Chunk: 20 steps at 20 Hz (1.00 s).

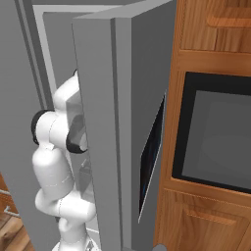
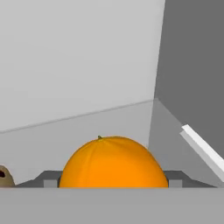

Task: Pick the banana and orange from the fridge and place them on the plate next to the blender to make a fruit smoothie.

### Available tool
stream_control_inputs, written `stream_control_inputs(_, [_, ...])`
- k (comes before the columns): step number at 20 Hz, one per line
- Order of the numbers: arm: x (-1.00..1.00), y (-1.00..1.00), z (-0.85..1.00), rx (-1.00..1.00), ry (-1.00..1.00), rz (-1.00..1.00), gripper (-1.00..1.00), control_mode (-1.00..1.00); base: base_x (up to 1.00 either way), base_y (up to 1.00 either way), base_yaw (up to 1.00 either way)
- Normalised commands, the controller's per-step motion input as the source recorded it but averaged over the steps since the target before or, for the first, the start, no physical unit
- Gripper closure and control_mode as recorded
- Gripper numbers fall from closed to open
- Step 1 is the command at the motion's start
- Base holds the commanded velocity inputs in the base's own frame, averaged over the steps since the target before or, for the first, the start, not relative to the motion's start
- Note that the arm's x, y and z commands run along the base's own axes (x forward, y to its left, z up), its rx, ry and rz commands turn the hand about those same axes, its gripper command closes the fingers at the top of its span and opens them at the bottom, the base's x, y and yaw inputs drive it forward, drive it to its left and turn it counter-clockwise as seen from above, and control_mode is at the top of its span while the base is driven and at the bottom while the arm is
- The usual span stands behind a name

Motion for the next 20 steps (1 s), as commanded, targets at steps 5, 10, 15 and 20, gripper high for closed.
stream_control_inputs(5, [-0.77,0.06,-0.02,0.00,-0.20,0.00,1.00,-1.00,0.00,0.00,0.00])
stream_control_inputs(10, [-1.00,0.30,0.01,0.00,-0.01,0.00,1.00,-1.00,0.00,0.00,0.00])
stream_control_inputs(15, [-1.00,0.38,0.11,0.00,0.05,0.00,1.00,-1.00,0.00,0.00,0.00])
stream_control_inputs(20, [-1.00,0.22,0.23,0.00,0.14,-0.03,1.00,-1.00,0.00,0.00,0.00])
